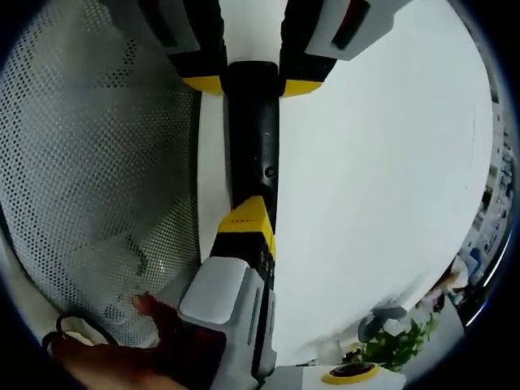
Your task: Press the specified remote control buttons in sequence, fully releasing each button before pressing the next.
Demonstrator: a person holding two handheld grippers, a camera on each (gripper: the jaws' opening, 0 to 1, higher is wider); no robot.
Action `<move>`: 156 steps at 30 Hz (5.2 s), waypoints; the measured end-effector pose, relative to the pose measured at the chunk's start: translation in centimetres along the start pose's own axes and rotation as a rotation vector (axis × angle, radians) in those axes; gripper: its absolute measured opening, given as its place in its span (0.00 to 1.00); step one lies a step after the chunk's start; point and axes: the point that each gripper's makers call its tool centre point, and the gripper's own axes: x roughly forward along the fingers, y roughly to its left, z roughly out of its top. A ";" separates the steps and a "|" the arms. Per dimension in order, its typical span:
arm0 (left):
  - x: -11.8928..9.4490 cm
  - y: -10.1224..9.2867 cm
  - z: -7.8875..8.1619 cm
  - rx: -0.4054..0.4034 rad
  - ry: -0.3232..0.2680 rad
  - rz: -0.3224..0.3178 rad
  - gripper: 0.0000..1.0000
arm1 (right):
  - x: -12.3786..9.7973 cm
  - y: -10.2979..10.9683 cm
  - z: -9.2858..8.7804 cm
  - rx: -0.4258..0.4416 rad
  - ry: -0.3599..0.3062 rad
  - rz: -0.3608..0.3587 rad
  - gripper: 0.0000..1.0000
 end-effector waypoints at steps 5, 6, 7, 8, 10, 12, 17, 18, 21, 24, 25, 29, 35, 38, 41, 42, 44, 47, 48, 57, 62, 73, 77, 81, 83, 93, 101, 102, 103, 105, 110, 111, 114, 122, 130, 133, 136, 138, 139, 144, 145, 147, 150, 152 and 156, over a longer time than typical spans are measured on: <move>0.0 0.0 0.0 -0.009 -0.015 0.003 0.23 | 0.0 0.1 0.1 -0.013 -0.001 0.000 0.00; 0.0 0.0 0.0 -0.009 -0.015 0.002 0.23 | 0.0 0.1 0.1 -0.011 -0.001 0.002 0.00; 0.0 0.0 0.0 -0.009 -0.014 0.003 0.23 | 0.0 0.2 0.0 -0.012 -0.001 0.005 0.00; 0.0 0.0 0.0 -0.008 -0.014 0.003 0.23 | -0.1 0.2 0.0 -0.012 0.000 0.008 0.00; 0.0 0.0 0.0 -0.007 -0.017 0.003 0.23 | 0.0 0.2 0.1 -0.013 -0.003 0.012 0.00; 0.0 0.0 0.0 -0.005 -0.020 0.002 0.23 | -0.1 0.3 0.0 -0.020 0.001 0.011 0.00; 0.0 0.0 0.1 -0.003 -0.022 0.000 0.23 | 0.0 0.5 -0.2 -0.056 0.013 0.008 0.00; -0.1 0.0 0.1 -0.003 -0.022 0.000 0.23 | 0.0 0.5 -0.1 -0.055 0.014 0.009 0.00; -0.1 0.0 0.1 0.000 -0.021 0.000 0.23 | 0.0 0.4 -0.1 -0.047 0.015 0.016 0.00; -0.1 0.0 0.1 0.003 -0.020 0.001 0.23 | 0.1 0.4 -0.1 -0.039 0.017 0.020 0.00; -0.1 0.0 0.1 0.005 -0.018 0.001 0.23 | 0.1 0.4 -0.1 -0.037 0.019 0.016 0.00; -0.1 0.0 0.0 0.009 -0.017 -0.002 0.23 | 0.0 0.6 -0.1 -0.060 0.034 0.005 0.00; -0.1 0.0 0.0 0.009 -0.019 -0.002 0.23 | -1.2 1.1 3.1 -0.046 -0.106 0.030 0.00; -0.1 0.0 0.1 0.010 -0.017 -0.002 0.23 | -0.5 1.6 3.1 -0.050 -0.054 0.062 0.00; 0.0 0.0 0.1 0.009 -0.020 -0.001 0.23 | 0.3 2.0 2.8 -0.050 -0.032 0.079 0.00; 0.0 0.0 0.1 0.008 -0.023 -0.001 0.23 | 0.5 2.3 2.4 -0.053 -0.014 0.089 0.00; 0.0 0.0 0.1 0.006 -0.026 0.000 0.23 | 0.8 2.5 2.0 -0.060 0.003 0.087 0.00; 0.0 0.0 0.1 0.009 -0.026 -0.002 0.23 | 1.2 1.8 1.6 -0.096 0.024 0.045 0.00; 0.0 0.0 0.1 0.009 -0.024 -0.003 0.23 | 1.2 2.1 2.4 -0.096 -0.025 0.067 0.00; -0.1 0.0 0.1 0.008 -0.021 -0.006 0.23 | 1.2 2.0 1.8 -0.089 -0.001 0.049 0.00; -0.1 0.0 0.1 0.009 -0.021 -0.010 0.23 | 1.0 2.1 1.3 -0.074 0.026 0.047 0.00; 0.0 0.0 0.1 0.008 -0.019 -0.011 0.23 | 1.1 2.3 1.2 -0.060 0.046 0.060 0.00; 0.0 0.1 0.1 0.010 -0.019 -0.012 0.23 | 1.1 2.1 1.3 -0.037 0.045 0.072 0.00; 0.0 0.1 0.1 0.016 -0.008 -0.014 0.23 | 1.2 2.2 1.4 -0.028 0.046 0.070 0.00; 0.0 0.1 0.2 0.015 -0.003 -0.014 0.23 | 1.2 2.1 1.4 -0.031 0.048 0.064 0.00; 0.0 0.1 0.2 0.014 -0.005 -0.013 0.23 | 1.1 2.2 1.5 -0.013 0.046 0.067 0.00; 0.0 0.1 0.2 0.010 -0.004 -0.008 0.23 | 1.3 2.2 1.6 -0.011 0.051 0.064 0.00; 0.0 0.1 0.2 0.009 -0.007 -0.007 0.23 | 1.3 2.2 1.7 -0.014 0.055 0.061 0.00; 0.0 0.1 0.2 0.008 -0.010 -0.006 0.23 | 1.3 2.2 1.7 -0.016 0.061 0.057 0.00; 0.0 0.2 0.2 0.004 -0.018 -0.005 0.23 | 1.3 2.1 1.7 -0.020 0.065 0.055 0.00; 0.0 0.1 0.2 -0.003 -0.027 0.003 0.23 | 1.3 2.2 1.7 -0.008 0.062 0.059 0.00; 0.0 0.1 0.2 -0.004 -0.027 0.004 0.23 | 1.3 2.2 1.7 -0.012 0.062 0.057 0.00; 0.0 0.1 0.2 -0.006 -0.028 0.006 0.23 | 1.3 2.2 1.7 -0.021 0.062 0.050 0.00; 0.0 0.1 0.2 -0.005 -0.027 0.003 0.23 | 1.2 2.3 1.6 -0.032 0.027 0.052 0.00; 0.0 0.1 0.2 -0.010 -0.031 0.000 0.23 | 1.1 2.3 1.6 -0.034 0.031 0.055 0.00; 0.0 0.1 0.2 -0.014 -0.034 0.001 0.23 | 0.9 2.3 1.4 -0.014 0.027 0.067 0.00; 0.0 0.1 0.2 -0.016 -0.036 0.002 0.23 | 0.7 2.2 1.3 -0.011 0.031 0.067 0.00; 0.0 0.1 0.2 -0.019 -0.038 0.002 0.23 | 0.5 2.2 1.3 -0.008 0.027 0.069 0.00; 0.0 0.1 0.2 -0.019 -0.039 0.002 0.23 | 0.4 2.2 1.2 -0.005 0.027 0.073 0.00; 0.0 0.1 0.2 -0.029 -0.048 0.006 0.23 | 0.3 2.5 1.1 0.002 0.029 0.090 0.00; 0.0 0.1 0.2 -0.028 -0.048 0.007 0.23 | 0.4 2.6 1.0 0.001 0.033 0.093 0.00; 0.0 0.1 0.2 -0.027 -0.047 0.008 0.23 | 0.4 2.7 0.7 -0.005 0.046 0.094 0.00; 0.0 0.1 0.2 -0.027 -0.045 0.007 0.23 | 0.5 2.8 0.4 -0.013 0.057 0.089 0.00; 0.0 0.1 0.3 -0.026 -0.045 0.008 0.23 | 0.7 2.7 0.2 -0.019 0.067 0.083 0.00; 0.0 0.1 0.3 -0.027 -0.048 0.009 0.23 | 0.5 2.9 0.3 -0.032 0.060 0.078 0.00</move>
